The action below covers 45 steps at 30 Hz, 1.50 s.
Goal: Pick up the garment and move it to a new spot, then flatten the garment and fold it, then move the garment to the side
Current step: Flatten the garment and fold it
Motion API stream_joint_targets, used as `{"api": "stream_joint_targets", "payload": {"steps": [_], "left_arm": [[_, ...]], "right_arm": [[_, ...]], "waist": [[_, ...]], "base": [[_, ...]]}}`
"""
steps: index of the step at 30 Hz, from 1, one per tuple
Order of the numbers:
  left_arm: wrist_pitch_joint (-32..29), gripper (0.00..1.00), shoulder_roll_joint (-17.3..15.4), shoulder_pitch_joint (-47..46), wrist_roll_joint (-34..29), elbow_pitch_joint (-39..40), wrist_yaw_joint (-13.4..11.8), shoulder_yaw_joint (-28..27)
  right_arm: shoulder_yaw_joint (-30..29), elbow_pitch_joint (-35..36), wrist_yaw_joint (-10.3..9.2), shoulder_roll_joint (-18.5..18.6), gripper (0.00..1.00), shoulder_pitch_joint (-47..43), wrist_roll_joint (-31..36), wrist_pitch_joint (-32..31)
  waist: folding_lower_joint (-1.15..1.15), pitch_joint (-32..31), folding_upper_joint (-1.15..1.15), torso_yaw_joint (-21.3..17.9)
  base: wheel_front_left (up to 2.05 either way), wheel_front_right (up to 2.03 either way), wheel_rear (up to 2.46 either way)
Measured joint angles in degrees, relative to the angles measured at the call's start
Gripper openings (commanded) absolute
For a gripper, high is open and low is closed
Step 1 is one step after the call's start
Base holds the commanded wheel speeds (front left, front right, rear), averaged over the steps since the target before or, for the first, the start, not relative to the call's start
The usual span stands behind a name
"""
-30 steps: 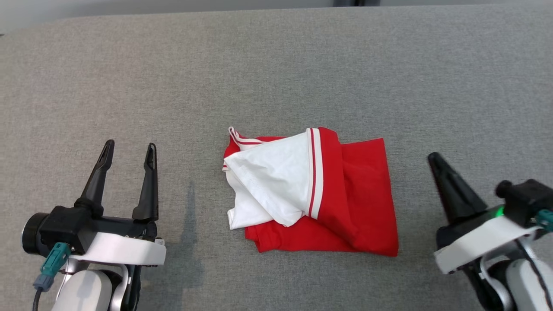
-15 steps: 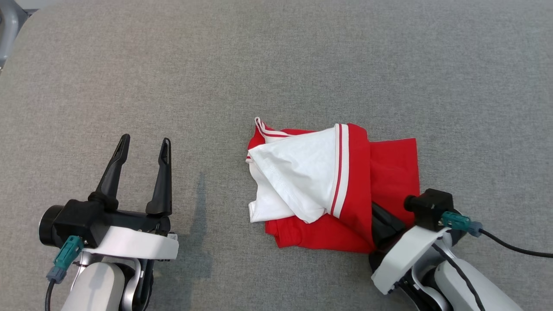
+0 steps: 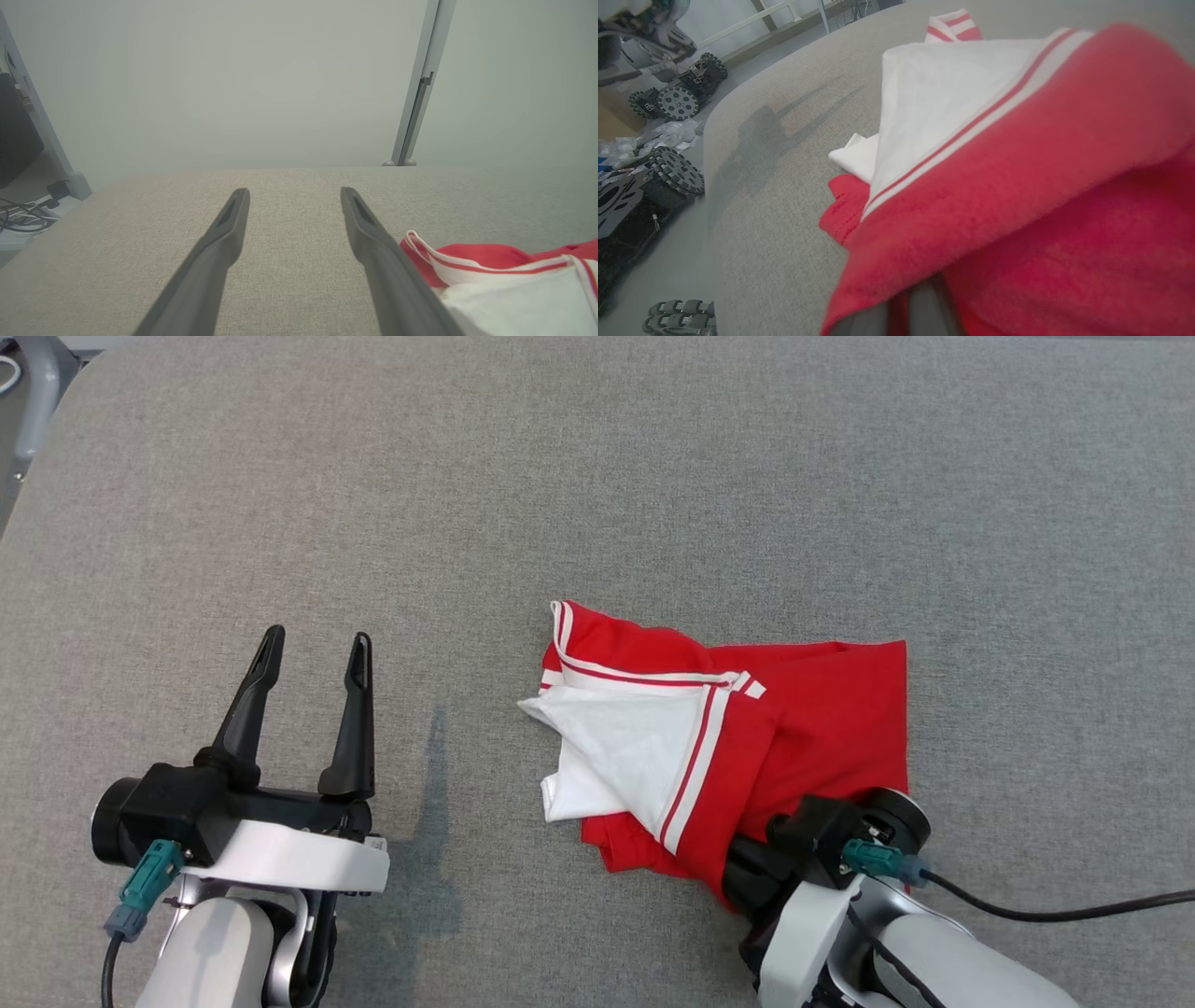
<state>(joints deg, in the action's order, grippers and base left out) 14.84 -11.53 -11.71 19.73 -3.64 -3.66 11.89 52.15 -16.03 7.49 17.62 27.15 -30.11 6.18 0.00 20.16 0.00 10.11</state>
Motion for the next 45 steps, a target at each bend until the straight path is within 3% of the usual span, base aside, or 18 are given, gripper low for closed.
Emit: {"api": "stream_joint_targets", "payload": {"steps": [7, 19, 28, 32, 45], "left_arm": [[0.1, 1.00, 0.4, 0.0, 0.0, -0.3, 0.5, -0.6], [0.1, 1.00, 1.3, 0.0, -1.0, -0.5, 1.5, -1.4], [0.1, 1.00, 1.9, 0.0, -1.2, -0.5, 1.9, -2.4], [0.1, 1.00, 2.3, 0.0, -1.5, -0.5, 2.2, -2.6], [0.1, 1.00, 3.6, 0.0, -2.1, -0.8, 3.4, -3.8]], "right_arm": [[1.9, 1.2, 0.00, 0.3, 0.00, 0.9, 0.0, 4.0], [3.4, 4.0, 0.00, 0.6, 0.00, 1.7, 2.4, 5.2], [-8.6, 0.5, 0.00, -1.6, 0.00, -0.5, 5.3, 2.3], [-10.6, 1.0, 0.00, -2.8, 0.00, -0.8, 5.6, 2.4], [0.4, 4.3, 0.00, -3.1, 0.00, 0.2, 2.5, 0.4]], "waist": [[0.00, 0.0, 0.00, -0.2], [0.00, -0.7, 0.00, -0.6], [0.00, -0.5, 0.00, -0.7], [0.00, -0.4, 0.00, -0.7], [0.00, -0.1, 0.00, 0.2]], "base": [[0.00, 0.00, 0.00], [0.00, 0.00, 0.00], [0.00, 0.00, 0.00], [0.00, 0.00, 0.00], [0.00, 0.00, 0.00]]}}
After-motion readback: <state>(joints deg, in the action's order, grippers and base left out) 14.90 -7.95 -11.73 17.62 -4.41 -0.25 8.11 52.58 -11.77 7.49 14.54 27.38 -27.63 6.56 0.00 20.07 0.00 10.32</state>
